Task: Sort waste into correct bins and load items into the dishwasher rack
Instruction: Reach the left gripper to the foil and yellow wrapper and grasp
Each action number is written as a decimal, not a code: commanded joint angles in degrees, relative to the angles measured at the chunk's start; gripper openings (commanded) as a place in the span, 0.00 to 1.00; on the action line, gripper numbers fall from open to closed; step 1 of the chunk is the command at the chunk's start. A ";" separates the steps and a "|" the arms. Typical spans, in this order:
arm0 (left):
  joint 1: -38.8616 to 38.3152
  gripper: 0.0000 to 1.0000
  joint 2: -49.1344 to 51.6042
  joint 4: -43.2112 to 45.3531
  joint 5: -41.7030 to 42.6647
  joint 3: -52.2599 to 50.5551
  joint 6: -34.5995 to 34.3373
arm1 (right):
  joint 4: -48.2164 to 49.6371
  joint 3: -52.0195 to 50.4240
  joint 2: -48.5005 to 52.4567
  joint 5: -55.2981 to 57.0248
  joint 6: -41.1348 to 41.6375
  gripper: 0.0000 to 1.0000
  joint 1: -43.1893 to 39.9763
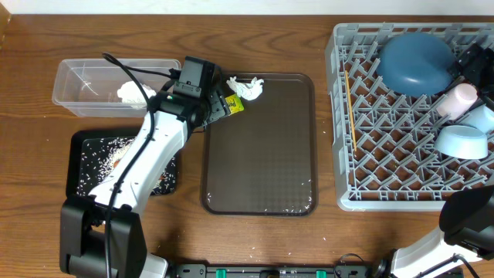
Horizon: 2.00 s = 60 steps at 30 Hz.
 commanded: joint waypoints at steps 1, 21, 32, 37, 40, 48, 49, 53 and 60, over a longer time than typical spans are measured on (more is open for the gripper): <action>0.00 0.73 0.94 1.75 -3.13 -2.14 -1.07 | -0.04 -0.04 0.07 -0.15 0.66 0.99 -0.28; 0.37 0.71 13.84 14.88 -11.65 -2.73 4.24 | -0.04 -0.04 0.07 -0.15 0.66 0.99 -0.28; 0.37 0.71 14.82 15.39 -9.51 -2.73 3.78 | -0.04 -0.04 0.07 -0.15 0.66 0.99 -0.28; 0.37 0.71 16.41 15.39 -6.86 -2.73 3.78 | -0.04 -0.04 0.07 -0.15 0.66 0.99 -0.26; 0.37 0.71 17.03 15.30 -6.64 -2.73 3.80 | -0.04 -0.04 0.07 -0.15 0.66 0.99 -0.28; 0.37 0.50 16.74 15.32 -6.69 -2.71 3.82 | -0.04 -0.04 0.07 -0.15 0.66 0.99 -0.26; 0.37 0.46 16.50 15.30 -6.69 -2.71 3.82 | -0.04 -0.04 0.07 -0.15 0.66 0.99 -0.26; 0.37 0.28 15.02 15.19 -6.69 -2.71 3.82 | -0.04 -0.04 0.07 -0.15 0.66 0.99 -0.28; 0.37 0.06 9.40 13.88 -6.67 -2.71 4.02 | -0.04 -0.04 0.07 -0.15 0.66 0.99 -0.28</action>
